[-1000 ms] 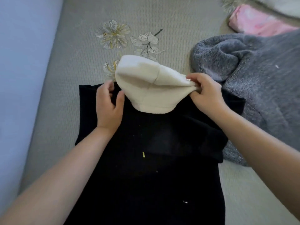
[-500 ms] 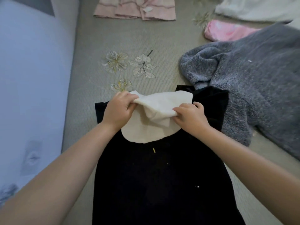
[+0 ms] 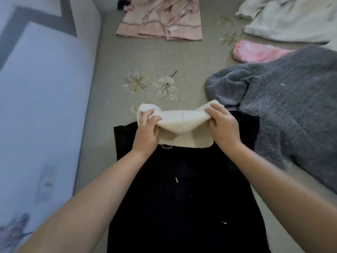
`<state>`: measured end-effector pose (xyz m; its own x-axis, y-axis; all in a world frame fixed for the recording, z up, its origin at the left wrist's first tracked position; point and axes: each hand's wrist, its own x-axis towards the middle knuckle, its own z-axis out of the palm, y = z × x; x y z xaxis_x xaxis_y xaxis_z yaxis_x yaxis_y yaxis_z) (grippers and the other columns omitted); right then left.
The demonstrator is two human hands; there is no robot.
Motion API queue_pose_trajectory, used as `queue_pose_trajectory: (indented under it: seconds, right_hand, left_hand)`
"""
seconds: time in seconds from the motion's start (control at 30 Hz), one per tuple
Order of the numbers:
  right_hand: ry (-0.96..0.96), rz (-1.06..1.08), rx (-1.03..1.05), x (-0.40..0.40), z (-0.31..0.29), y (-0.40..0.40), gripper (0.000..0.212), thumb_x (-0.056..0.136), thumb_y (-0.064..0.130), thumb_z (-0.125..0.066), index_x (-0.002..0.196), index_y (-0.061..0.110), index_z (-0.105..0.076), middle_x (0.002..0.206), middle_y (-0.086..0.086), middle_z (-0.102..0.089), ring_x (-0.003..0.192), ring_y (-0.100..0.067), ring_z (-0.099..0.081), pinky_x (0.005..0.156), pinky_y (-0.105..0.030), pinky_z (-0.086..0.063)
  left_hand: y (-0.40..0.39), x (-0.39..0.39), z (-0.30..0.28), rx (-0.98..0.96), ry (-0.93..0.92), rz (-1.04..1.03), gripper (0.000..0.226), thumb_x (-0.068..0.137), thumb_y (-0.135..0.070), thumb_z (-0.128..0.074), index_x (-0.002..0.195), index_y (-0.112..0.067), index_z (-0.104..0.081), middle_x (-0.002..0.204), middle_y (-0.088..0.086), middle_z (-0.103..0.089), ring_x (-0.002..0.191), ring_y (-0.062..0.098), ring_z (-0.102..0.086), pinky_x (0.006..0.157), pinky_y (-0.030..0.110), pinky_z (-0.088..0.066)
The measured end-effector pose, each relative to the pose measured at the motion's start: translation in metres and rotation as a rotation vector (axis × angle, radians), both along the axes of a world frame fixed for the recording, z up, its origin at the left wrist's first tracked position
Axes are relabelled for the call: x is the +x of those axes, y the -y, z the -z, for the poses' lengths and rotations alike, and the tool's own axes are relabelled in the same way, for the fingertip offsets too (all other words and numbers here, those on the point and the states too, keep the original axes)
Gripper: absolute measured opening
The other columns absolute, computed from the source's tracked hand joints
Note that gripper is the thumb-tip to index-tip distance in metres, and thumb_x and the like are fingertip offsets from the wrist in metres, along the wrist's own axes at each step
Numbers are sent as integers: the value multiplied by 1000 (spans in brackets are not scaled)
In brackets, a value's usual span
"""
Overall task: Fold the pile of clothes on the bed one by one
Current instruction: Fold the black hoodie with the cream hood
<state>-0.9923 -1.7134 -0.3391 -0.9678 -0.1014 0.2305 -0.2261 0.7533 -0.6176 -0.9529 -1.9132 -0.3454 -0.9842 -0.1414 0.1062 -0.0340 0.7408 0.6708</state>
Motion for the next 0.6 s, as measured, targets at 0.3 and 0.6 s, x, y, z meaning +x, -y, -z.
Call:
queue_pose_trajectory:
  seconds: [0.3,0.6]
  right_hand:
    - [-19,-327,215,149,103,-37,19,55,-13,-80,69,-5,-70,83,-22,-69,68,-36,-65,53,-39,-57]
    - [1,-295,420,159,89,-20,13,57,1,-78,57,4,-65,64,-6,-66,56,-27,-57,46,-28,-45]
  left_hand:
    - [18,134,88,-309,205,418,6,75,0,-63,78,2,-68,101,26,-63,80,40,-64,76,41,-52]
    - [0,144,87,-620,155,291,9,62,-13,-79,66,-10,-71,89,5,-70,88,26,-60,71,37,-49]
